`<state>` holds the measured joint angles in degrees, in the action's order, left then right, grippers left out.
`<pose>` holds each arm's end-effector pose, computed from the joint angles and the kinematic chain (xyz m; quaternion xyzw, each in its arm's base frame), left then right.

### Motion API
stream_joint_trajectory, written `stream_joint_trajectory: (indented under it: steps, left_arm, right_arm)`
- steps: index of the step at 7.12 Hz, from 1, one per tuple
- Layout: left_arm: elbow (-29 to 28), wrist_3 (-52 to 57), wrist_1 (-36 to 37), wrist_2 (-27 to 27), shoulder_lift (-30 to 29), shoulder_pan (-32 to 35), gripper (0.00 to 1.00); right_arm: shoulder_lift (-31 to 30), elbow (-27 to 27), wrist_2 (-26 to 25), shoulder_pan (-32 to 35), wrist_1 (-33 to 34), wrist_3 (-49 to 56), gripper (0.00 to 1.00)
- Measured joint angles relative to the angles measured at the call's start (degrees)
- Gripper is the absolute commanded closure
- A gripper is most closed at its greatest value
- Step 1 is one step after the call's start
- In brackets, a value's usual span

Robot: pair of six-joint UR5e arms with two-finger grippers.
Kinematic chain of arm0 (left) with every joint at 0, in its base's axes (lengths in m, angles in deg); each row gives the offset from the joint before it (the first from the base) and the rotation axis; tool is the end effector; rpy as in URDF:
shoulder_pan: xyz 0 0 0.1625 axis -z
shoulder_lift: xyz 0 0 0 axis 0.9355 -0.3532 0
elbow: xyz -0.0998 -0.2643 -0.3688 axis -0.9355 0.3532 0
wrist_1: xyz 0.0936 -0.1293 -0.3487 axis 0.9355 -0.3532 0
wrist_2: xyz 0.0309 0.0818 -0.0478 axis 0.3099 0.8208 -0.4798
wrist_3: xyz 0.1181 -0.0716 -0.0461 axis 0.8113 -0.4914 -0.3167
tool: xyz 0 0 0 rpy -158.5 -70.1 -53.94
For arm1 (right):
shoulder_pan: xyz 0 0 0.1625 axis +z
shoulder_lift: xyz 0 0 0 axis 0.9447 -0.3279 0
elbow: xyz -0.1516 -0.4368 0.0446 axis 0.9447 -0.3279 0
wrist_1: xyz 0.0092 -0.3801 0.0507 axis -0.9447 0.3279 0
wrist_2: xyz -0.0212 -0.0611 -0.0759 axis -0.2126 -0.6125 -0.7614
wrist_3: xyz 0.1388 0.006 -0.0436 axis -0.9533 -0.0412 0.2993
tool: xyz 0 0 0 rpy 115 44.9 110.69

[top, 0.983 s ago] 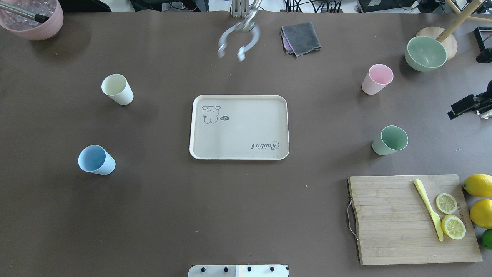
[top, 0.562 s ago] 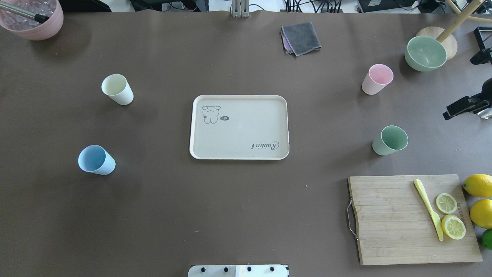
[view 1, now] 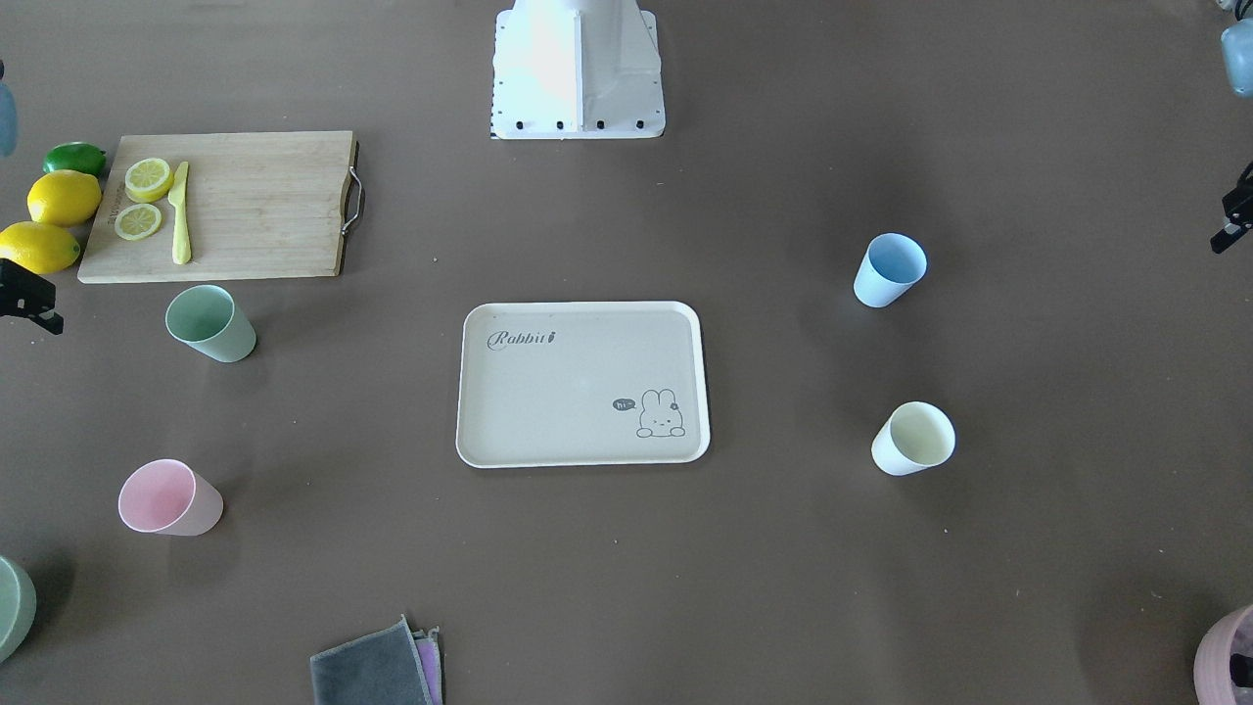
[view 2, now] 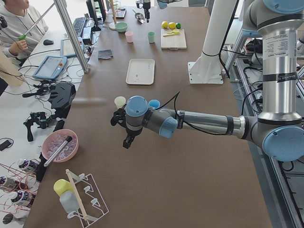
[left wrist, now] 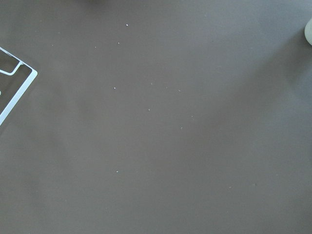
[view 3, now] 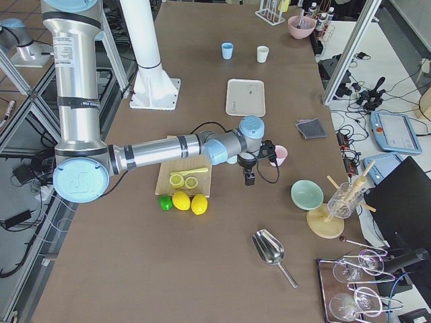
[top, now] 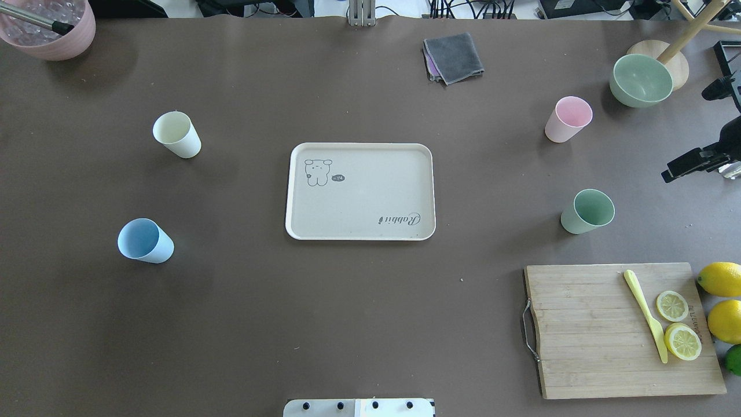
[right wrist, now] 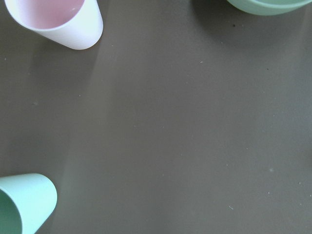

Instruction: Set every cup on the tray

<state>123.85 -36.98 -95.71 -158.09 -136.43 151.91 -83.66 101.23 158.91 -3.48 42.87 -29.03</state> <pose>0.0302 -0.4408 0.6455 0.1737 0.3994 0.1502 0.8875 -0.1571 -0.4733 0.6264 0.0633 -0.3927 -0.1081 0.9111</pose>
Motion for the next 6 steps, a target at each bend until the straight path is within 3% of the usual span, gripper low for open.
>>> stream_joint_trajectory:
  steps: [4, 6]
  left_arm:
    - [2.3, -0.5, -2.5, -0.2, 1.4, 0.0, 0.02]
    - [2.7, -0.8, -2.6, -0.1, 1.1, -0.1, 0.02]
  right_arm:
    - [0.0, -0.2, 0.1, -0.1, -0.2, 0.0, 0.00]
    - [-0.3, -0.4, 0.1, -1.0, -3.6, 0.1, 0.00]
